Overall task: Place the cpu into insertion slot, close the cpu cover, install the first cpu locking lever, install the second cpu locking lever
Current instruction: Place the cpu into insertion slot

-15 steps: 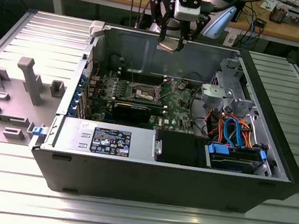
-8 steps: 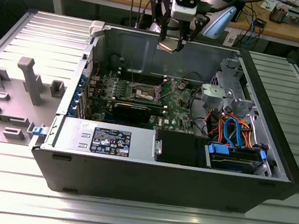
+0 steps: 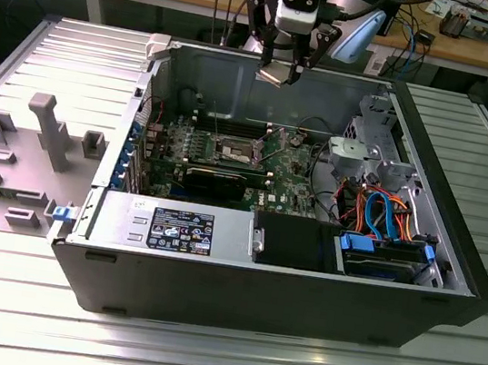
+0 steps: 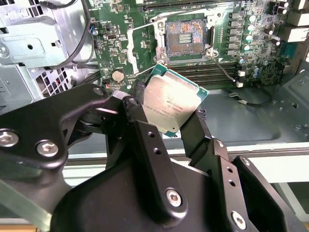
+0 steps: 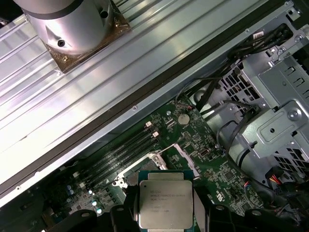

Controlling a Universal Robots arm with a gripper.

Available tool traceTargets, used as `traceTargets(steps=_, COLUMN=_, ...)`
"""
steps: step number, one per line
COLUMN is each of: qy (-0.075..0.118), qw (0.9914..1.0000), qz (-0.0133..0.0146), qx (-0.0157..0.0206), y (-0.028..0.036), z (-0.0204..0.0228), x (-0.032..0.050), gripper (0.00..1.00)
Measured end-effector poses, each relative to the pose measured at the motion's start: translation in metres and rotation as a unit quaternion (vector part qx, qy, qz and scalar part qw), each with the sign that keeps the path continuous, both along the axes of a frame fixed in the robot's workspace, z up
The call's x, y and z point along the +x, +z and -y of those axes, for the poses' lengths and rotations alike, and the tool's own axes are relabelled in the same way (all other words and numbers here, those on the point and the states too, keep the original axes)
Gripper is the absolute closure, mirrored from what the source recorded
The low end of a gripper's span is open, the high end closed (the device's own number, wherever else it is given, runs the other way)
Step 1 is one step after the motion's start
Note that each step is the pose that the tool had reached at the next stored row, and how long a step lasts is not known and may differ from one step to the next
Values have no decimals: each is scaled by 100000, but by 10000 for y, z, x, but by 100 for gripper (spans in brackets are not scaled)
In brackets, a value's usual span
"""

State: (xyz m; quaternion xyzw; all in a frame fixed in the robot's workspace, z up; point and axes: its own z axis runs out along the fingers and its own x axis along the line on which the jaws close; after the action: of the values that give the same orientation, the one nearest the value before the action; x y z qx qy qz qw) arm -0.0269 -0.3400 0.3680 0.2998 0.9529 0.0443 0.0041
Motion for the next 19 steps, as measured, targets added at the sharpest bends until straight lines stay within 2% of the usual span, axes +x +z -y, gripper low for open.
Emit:
traceTargets(steps=13, qy=-636, qw=99998, qz=0, qx=-32, y=-2, z=0, x=0, gripper=46)
traceTargets(steps=19, qy=-3786, qw=99928, qz=0, qx=-48, y=-7, z=0, x=0, gripper=46)
